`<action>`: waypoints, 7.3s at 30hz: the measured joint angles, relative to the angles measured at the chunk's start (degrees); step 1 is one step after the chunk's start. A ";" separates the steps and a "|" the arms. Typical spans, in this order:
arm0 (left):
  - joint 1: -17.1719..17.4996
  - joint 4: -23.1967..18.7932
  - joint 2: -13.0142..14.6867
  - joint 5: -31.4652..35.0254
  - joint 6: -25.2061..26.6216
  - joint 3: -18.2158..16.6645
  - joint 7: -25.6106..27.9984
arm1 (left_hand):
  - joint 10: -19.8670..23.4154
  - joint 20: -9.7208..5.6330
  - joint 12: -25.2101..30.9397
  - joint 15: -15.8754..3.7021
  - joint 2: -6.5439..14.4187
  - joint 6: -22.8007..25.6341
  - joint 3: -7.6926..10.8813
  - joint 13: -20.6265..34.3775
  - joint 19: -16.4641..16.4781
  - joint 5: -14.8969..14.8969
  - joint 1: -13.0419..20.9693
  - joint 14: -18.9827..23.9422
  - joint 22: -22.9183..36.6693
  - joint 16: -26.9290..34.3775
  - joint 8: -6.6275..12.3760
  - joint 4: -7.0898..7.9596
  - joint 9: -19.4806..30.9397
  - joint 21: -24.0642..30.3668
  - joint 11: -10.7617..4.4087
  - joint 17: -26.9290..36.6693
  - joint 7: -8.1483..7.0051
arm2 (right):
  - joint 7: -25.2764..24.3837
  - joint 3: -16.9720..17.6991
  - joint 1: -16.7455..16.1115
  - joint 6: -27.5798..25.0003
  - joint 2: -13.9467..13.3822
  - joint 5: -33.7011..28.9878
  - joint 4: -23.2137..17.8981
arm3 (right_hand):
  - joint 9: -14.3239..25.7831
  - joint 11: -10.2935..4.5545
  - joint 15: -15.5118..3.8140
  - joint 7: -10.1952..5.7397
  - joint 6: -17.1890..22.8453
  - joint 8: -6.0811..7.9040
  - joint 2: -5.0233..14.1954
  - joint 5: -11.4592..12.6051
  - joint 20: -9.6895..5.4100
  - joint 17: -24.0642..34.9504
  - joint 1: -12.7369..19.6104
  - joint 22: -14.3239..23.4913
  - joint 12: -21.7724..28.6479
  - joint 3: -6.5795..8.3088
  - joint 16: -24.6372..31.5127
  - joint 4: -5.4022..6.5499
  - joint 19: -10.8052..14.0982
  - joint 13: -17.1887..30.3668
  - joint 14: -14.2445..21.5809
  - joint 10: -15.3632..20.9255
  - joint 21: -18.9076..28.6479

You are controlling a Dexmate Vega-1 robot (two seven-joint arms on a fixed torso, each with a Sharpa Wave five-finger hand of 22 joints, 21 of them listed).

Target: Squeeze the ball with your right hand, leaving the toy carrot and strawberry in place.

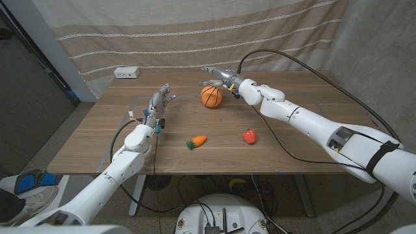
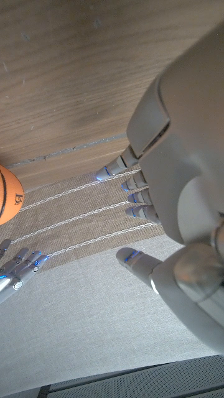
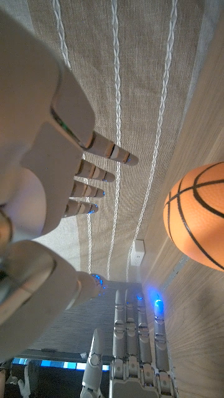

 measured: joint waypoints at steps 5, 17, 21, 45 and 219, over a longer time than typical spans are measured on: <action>0.00 -0.02 0.05 0.00 0.01 -0.04 0.01 | 0.00 -0.11 0.00 -0.01 0.01 0.22 0.00 0.00 0.12 0.00 -0.01 0.01 0.00 0.00 0.00 0.00 0.00 0.00 0.00 0.00 -0.22 | 1.12 -0.92 0.80 -0.75 0.55 -0.17 0.82 | 0.00 0.58 0.86 -0.21 -1.29 0.00 -0.19 0.00 -0.01 -0.27 0.19 0.00 0.00 -0.24 0.01 0.24 0.00 -0.08 -0.15 -1.02 -0.01; 0.17 -0.02 0.07 -0.11 0.12 -0.23 0.22 | 0.00 -0.10 0.00 -0.21 -0.01 0.31 0.19 0.00 0.11 0.00 -0.46 0.21 0.00 0.00 0.00 -0.18 0.00 -0.21 0.00 0.00 -0.31 | 4.23 -3.41 2.95 -2.61 2.18 -0.67 3.20 | 0.00 1.24 1.26 -0.34 -4.04 0.00 -1.01 0.71 -0.01 -0.58 -0.64 0.00 0.00 -0.81 0.01 -0.02 0.00 -0.07 -0.56 -2.67 -0.01; 0.21 -0.02 0.07 -0.15 0.13 -0.27 0.25 | 0.00 -0.10 0.00 -0.21 -0.01 0.30 0.19 0.00 0.11 0.00 -0.46 0.21 0.00 0.00 0.00 -0.18 0.00 -0.42 0.00 0.00 -0.31 | 4.80 -4.06 3.49 -2.96 2.64 -0.79 3.85 | 0.01 1.64 1.96 -0.53 -4.68 0.01 -1.47 0.91 -0.11 -0.84 -0.17 0.11 0.00 -0.87 0.44 -0.08 0.10 -0.07 0.14 -3.06 -0.01; -0.01 0.47 0.10 -0.35 0.32 -0.40 -0.04 | 0.00 0.11 0.00 -0.21 -0.01 0.30 0.18 0.00 0.32 0.00 -0.46 0.21 0.00 0.00 0.00 -0.16 0.00 -0.87 0.00 0.00 -0.31 | 10.03 -9.23 7.46 -7.99 6.39 -2.18 8.84 | -0.28 1.50 2.60 -7.81 -6.21 0.66 -2.57 3.00 -0.91 -2.11 3.59 0.15 0.24 -1.47 2.05 -0.36 7.18 -0.60 3.82 -7.28 1.59; -2.53 1.32 0.63 0.04 0.17 0.65 -3.20 | 0.00 0.10 0.00 -0.21 -0.53 0.40 0.33 0.00 1.32 0.00 -1.43 0.21 0.26 0.00 0.00 -0.79 0.00 -3.57 0.00 0.00 -0.42 | -11.29 25.93 -20.17 5.77 -10.30 35.69 -12.43 | 0.74 -5.43 4.18 -4.59 52.34 6.49 -14.56 2.31 -10.45 22.70 38.59 0.66 14.57 1.79 9.56 0.22 29.04 10.28 46.07 44.10 65.64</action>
